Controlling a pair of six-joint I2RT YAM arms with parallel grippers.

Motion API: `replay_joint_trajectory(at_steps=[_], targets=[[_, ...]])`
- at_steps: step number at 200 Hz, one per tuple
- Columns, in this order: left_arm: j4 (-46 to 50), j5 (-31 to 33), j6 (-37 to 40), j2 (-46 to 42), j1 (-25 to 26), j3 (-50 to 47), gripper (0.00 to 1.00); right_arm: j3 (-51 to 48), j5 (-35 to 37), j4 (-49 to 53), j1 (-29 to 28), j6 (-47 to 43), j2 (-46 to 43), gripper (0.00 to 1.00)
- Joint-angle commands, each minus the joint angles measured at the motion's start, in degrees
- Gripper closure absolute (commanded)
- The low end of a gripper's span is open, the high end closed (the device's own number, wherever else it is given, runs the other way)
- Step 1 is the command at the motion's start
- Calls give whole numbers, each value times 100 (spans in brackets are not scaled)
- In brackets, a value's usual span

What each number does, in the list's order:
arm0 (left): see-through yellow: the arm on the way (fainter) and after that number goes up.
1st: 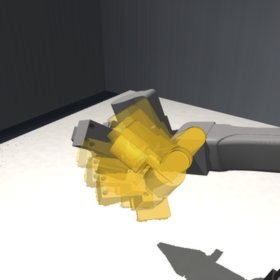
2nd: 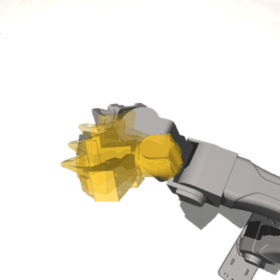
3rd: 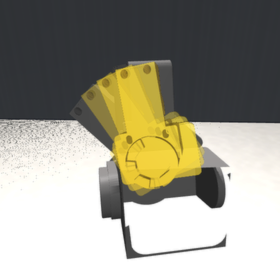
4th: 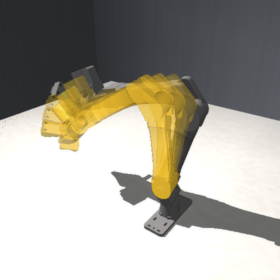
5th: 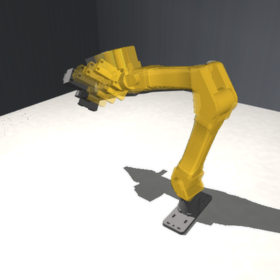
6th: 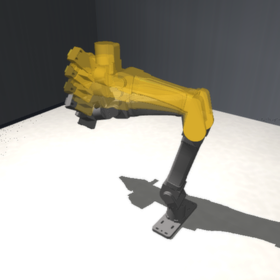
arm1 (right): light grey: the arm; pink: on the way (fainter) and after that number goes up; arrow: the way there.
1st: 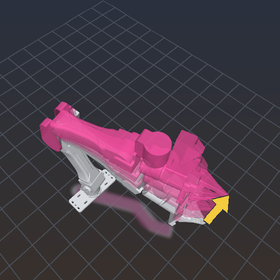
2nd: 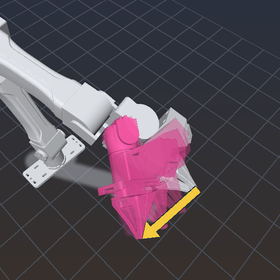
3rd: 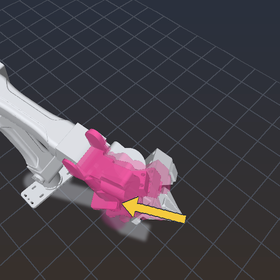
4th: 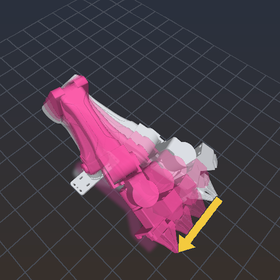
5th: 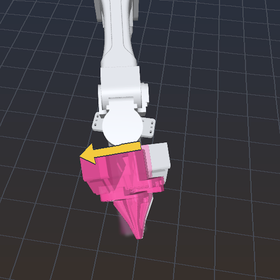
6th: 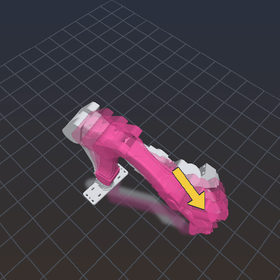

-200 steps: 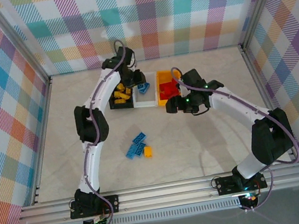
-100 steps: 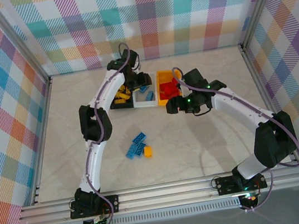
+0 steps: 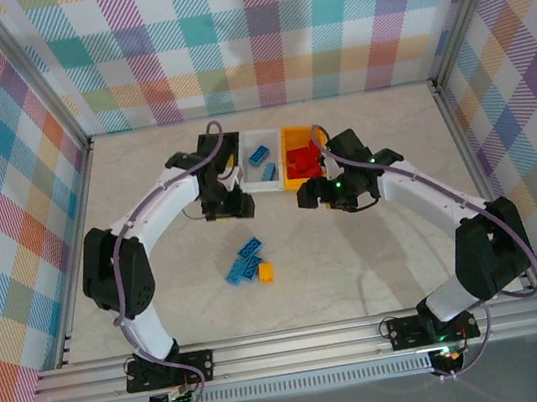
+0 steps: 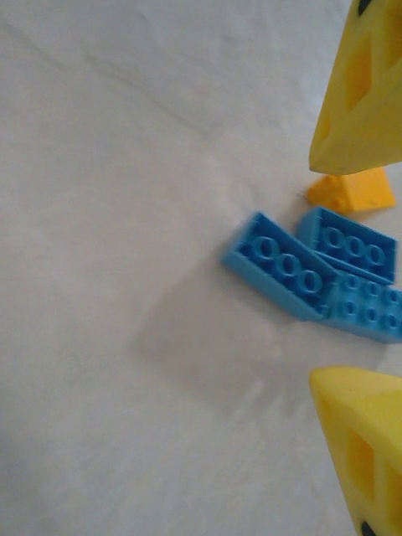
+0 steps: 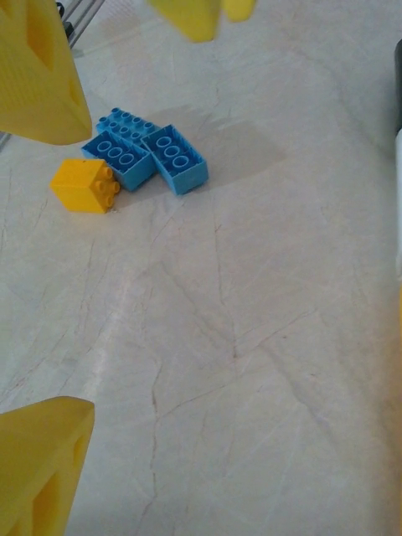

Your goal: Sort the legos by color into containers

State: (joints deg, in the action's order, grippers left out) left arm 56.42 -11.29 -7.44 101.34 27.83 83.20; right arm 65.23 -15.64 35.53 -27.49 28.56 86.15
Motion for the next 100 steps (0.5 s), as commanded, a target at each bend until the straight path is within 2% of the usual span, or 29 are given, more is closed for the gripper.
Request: replay_joint_trajectory(at_steps=[1, 39, 100], targets=[[-312, -181, 568, -101, 228, -549, 36, -70, -99, -181, -131, 232, 42, 20], [-435, -177, 878, 192, 369, -605, 30, -231, 37, -251, -300, 386, -34, 20], [-483, -108, 1087, 762, 430, -505, 28, -509, 217, -319, -338, 508, -278, 19]])
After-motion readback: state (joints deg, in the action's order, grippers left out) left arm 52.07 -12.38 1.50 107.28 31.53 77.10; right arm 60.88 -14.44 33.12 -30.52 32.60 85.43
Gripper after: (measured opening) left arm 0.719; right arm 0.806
